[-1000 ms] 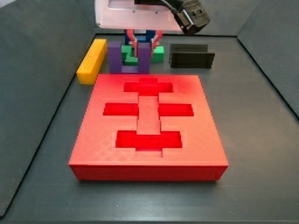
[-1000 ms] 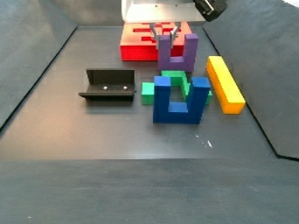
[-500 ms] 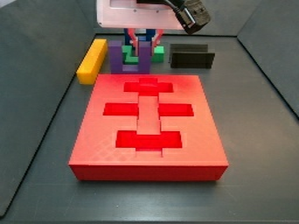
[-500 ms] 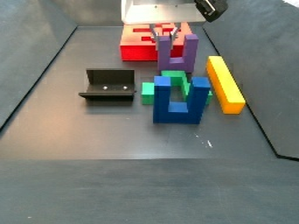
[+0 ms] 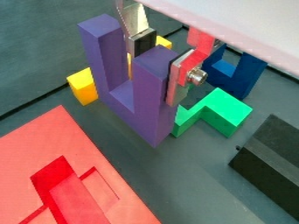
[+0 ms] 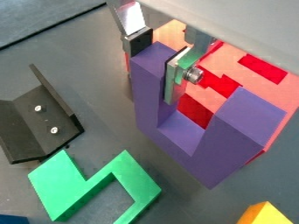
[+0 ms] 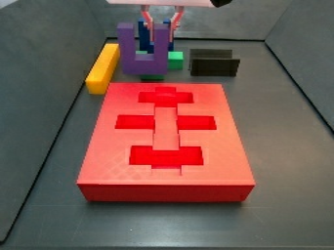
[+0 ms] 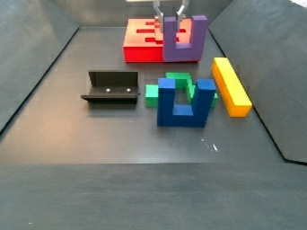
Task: Pick up the purple object. Move up. Move to above the board. Insert the purple object.
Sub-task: Move to above the board.
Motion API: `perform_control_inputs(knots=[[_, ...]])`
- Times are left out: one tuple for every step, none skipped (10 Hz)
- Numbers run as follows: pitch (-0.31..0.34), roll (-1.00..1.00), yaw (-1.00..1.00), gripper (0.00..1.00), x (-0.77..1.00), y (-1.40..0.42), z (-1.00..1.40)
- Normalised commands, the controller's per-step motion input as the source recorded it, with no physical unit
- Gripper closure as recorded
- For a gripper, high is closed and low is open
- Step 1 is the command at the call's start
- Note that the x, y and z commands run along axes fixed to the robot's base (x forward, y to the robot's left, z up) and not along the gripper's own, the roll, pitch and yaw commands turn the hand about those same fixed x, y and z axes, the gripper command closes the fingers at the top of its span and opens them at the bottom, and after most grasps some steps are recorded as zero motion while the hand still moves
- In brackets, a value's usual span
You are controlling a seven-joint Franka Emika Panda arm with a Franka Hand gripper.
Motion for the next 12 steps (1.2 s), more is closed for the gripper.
perform_control_inputs(knots=[[0.007,0.02,-0.01,1.0,0.0,0.0,1.4],[0.025,-0.02,-0.01,1.0,-0.05,0.0,1.4],[0.007,-0.03,0.0,1.0,-0.03,0.01,1.4],[0.052,-0.03,-0.01,1.0,0.05,0.01,1.4],[0.092,-0.03,-0.01,1.0,0.04,0.0,0.75],[0.072,-0.04,0.0,1.0,0.04,0.01,0.2],[0.149,-0.08,-0.32,1.0,0.06,-1.4,0.36],[0.154,-0.03,-0.29,1.0,0.04,-1.4,0.36],[0.146,0.02,-0.16,1.0,0.06,-1.4,0.37],[0.142,-0.01,-0.09,1.0,0.1,-1.4,0.37],[0.156,0.0,-0.04,1.0,0.11,-0.88,0.22],[0.155,0.01,-0.02,1.0,0.11,-0.53,0.14]])
